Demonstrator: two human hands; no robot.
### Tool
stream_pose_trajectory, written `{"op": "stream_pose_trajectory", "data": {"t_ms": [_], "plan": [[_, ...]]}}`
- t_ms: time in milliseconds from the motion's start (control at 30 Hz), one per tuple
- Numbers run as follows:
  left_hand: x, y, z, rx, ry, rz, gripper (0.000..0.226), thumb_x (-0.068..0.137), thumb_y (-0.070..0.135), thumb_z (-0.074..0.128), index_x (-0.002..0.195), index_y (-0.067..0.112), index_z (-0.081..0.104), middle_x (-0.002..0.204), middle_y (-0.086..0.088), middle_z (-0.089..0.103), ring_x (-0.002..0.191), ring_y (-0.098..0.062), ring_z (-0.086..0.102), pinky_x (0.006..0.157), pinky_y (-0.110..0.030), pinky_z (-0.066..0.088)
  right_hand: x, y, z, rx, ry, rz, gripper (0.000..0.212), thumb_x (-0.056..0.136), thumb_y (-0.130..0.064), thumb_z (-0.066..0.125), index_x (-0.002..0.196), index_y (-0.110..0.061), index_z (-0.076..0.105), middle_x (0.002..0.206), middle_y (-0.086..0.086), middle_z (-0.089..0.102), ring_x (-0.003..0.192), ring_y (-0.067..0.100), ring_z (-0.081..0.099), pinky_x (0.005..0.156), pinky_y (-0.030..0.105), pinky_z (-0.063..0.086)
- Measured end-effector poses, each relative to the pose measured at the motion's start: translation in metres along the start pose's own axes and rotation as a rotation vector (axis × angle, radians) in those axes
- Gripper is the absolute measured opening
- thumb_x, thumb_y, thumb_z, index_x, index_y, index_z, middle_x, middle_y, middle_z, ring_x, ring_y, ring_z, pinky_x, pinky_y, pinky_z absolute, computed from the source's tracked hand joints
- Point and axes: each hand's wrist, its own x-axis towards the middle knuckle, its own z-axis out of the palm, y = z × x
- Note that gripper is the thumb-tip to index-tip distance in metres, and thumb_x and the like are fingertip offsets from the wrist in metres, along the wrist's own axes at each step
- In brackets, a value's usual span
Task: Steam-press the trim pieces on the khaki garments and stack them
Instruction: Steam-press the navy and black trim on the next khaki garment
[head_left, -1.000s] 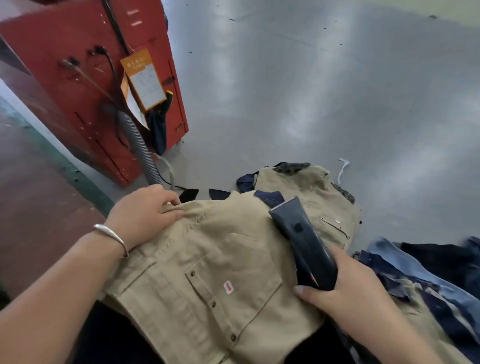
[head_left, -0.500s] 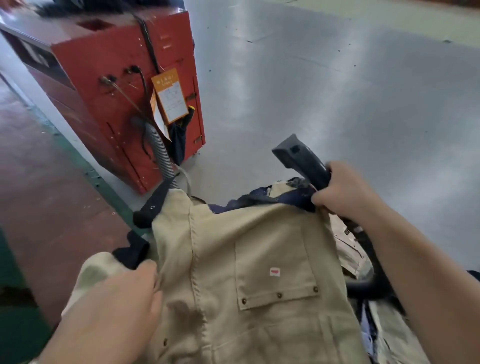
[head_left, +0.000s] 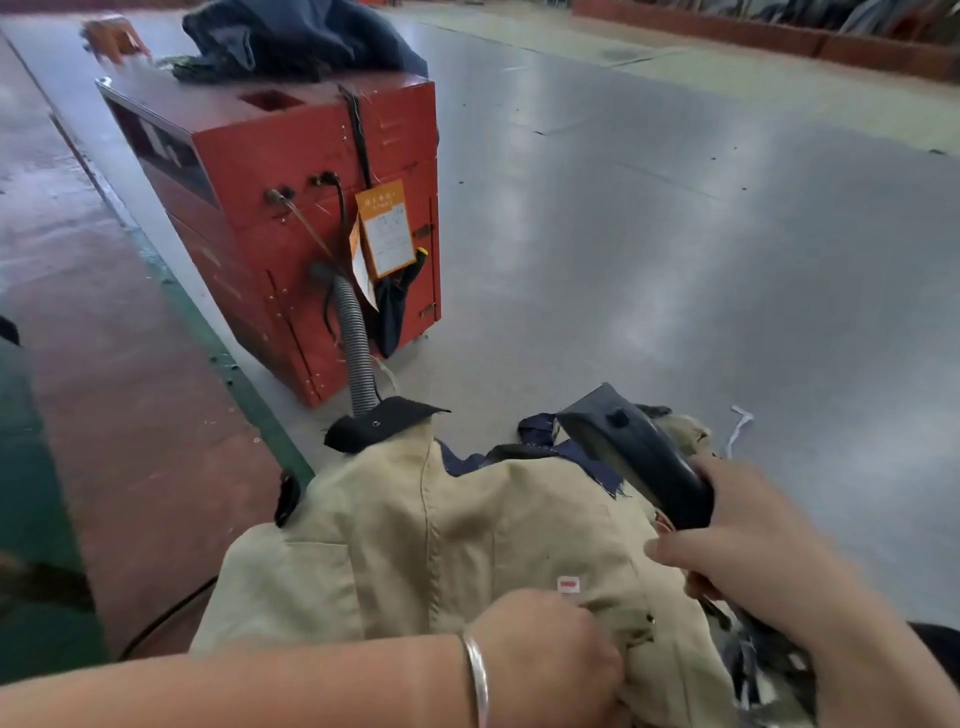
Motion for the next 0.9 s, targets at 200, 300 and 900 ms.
{"op": "stream_pose_trajectory", "data": {"t_ms": [200, 300, 900], "plan": [[0.029, 0.036, -0.002, -0.552, 0.274, -0.095, 0.035, 0.097, 0.034, 0.038, 0.106, 0.005, 0.055, 0.114, -0.023, 0.059, 0.106, -0.039, 0.052, 0.085, -0.042, 0.037, -0.011, 0.004, -0.026, -0.087, 0.295, -0.009, 0.027, 0.065, -0.010, 0.082, 0.069, -0.019, 0.058, 0.053, 0.000, 0.060, 0.056, 0.023, 0.059, 0.051, 0.031, 0.042], [0.043, 0.054, -0.001, -0.674, 0.282, -0.083, 0.034, 0.097, 0.035, 0.043, 0.112, 0.006, 0.050, 0.122, -0.021, 0.053, 0.117, -0.035, 0.048, 0.094, -0.042, 0.041, -0.010, 0.004, -0.041, -0.068, 0.408, -0.034, 0.028, 0.066, -0.010, 0.083, 0.069, -0.020, 0.057, 0.048, 0.003, 0.060, 0.050, 0.022, 0.060, 0.051, 0.031, 0.042], [-0.017, -0.116, -0.013, -0.387, 0.273, -0.406, 0.078, 0.068, 0.080, 0.046, 0.133, 0.039, 0.041, 0.120, 0.014, 0.061, 0.114, -0.008, 0.055, 0.085, -0.022, 0.041, -0.009, 0.024, 0.042, -0.237, 0.075, 0.145, 0.041, 0.065, -0.041, 0.078, 0.084, -0.022, 0.047, 0.078, -0.005, 0.056, 0.068, 0.010, 0.054, 0.053, 0.029, 0.039]]}}
